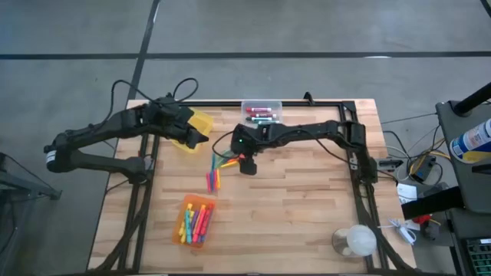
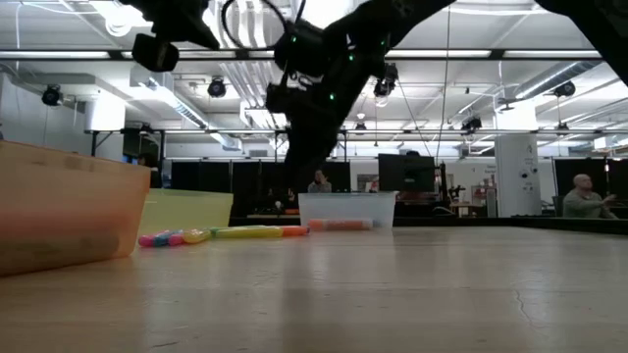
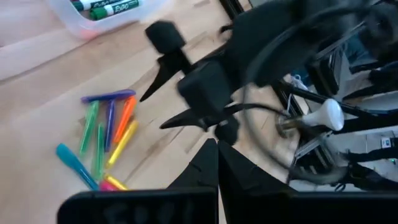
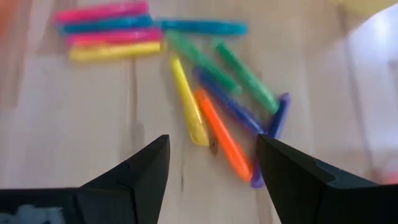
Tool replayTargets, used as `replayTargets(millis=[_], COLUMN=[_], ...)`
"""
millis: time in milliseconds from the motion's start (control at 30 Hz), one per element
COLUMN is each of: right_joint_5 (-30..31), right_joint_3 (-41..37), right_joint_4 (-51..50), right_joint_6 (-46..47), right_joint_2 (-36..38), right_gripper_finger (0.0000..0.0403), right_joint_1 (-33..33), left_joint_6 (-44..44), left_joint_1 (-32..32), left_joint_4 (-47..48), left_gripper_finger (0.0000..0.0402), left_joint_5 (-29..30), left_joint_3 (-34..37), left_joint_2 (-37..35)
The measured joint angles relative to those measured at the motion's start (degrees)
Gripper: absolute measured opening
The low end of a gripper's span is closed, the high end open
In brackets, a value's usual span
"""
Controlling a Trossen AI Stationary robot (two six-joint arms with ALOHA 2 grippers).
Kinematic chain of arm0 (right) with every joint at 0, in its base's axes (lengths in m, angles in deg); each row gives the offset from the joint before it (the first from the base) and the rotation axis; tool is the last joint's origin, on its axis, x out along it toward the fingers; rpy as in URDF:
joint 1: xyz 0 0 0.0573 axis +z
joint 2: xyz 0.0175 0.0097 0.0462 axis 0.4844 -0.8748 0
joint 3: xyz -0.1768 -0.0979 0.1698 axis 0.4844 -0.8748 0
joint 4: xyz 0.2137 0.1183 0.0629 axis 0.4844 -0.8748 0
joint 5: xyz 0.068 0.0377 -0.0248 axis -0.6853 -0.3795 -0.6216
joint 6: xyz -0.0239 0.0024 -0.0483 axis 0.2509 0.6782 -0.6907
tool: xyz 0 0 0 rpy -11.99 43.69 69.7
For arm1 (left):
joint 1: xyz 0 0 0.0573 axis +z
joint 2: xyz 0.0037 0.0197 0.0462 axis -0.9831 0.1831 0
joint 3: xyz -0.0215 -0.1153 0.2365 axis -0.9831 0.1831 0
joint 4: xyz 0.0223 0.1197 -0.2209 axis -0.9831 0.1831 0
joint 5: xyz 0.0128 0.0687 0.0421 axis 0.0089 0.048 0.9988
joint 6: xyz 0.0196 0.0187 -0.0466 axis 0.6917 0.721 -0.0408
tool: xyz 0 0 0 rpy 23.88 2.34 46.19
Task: Pick & Place Markers
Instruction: Put the orange pen into the yellow bin
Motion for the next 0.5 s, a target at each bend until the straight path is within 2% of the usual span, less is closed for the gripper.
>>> replayTargets(millis=[167, 367, 500], right_joint_5=[-0.09, 0.23, 4.18], right_joint_3=[0.03, 0.72, 0.76], right_joint_4=[-0.74, -0.28, -0.17], right_joint_6=[-3.09, -4.19, -0.06], right_joint_2=[-3.34, -5.46, -5.42], right_gripper_finger=[0.0231, 0.0231, 0.023], right_joint_1=[-0.25, -1.01, -1.79], left_joint_6=[0.47, 0.26, -1.3], left_joint_1=[-0.13, -0.13, -0.13], left_joint_4=[-1.38, -5.71, -6.11], left_gripper_finger=[0.0015, 0.008, 0.01], left_joint_5=[-1.57, -3.64, -3.72], left_joint_3=[0.0, 0.0, 0.0], left_joint_2=[-0.14, -0.1, -0.14])
